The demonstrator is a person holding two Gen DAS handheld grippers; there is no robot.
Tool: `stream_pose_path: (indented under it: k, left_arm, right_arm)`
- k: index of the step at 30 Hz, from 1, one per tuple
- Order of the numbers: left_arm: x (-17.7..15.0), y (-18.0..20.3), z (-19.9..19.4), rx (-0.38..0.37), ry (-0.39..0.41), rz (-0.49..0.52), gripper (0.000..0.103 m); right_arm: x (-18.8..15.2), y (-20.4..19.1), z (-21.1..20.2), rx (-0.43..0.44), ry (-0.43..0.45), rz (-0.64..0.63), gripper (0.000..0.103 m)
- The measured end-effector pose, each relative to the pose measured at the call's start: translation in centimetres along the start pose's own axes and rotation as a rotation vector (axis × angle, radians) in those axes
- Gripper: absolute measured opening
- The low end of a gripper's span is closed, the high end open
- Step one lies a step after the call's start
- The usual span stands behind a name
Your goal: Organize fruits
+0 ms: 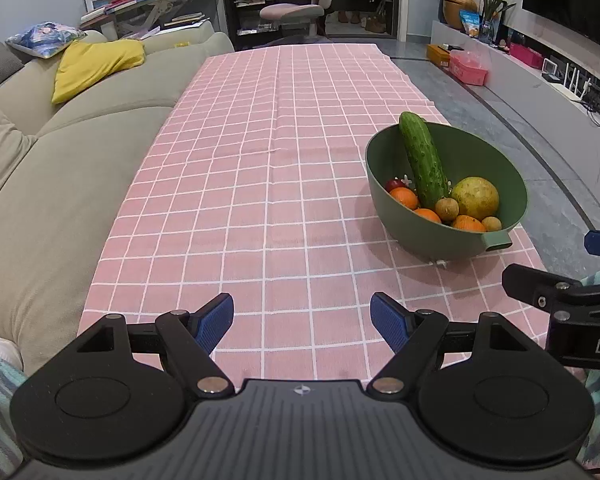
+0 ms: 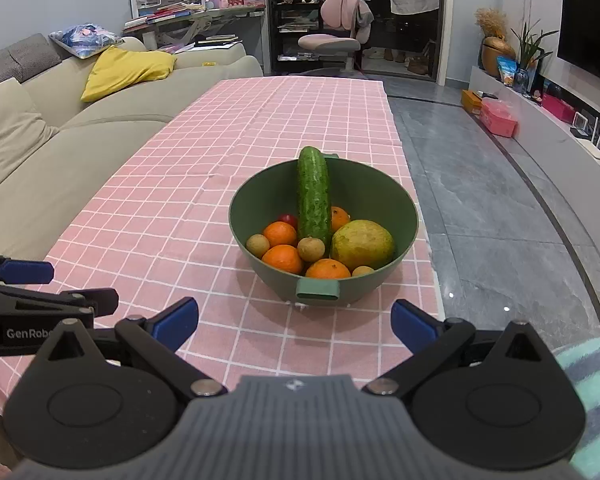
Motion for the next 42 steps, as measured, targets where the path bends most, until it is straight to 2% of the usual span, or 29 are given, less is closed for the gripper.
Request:
stream_pose_path:
  k: [42]
  left_arm:
    - [0.0, -0.12, -0.3, 0.008, 0.007, -0.007, 0.091]
  right_arm:
    - [-0.07, -0.3, 0.38, 0.003, -0.028, -0.015, 0.099]
Point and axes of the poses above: each gripper's, at about its wrist camera, not at the fingertips, and z roughly the way its jaws point, y to its right, x to its top, the point moved 3 cm from there along z, roughly the way its jaws point, and after that the axes turned 9 degrees about -y, right-handed, at the moved point
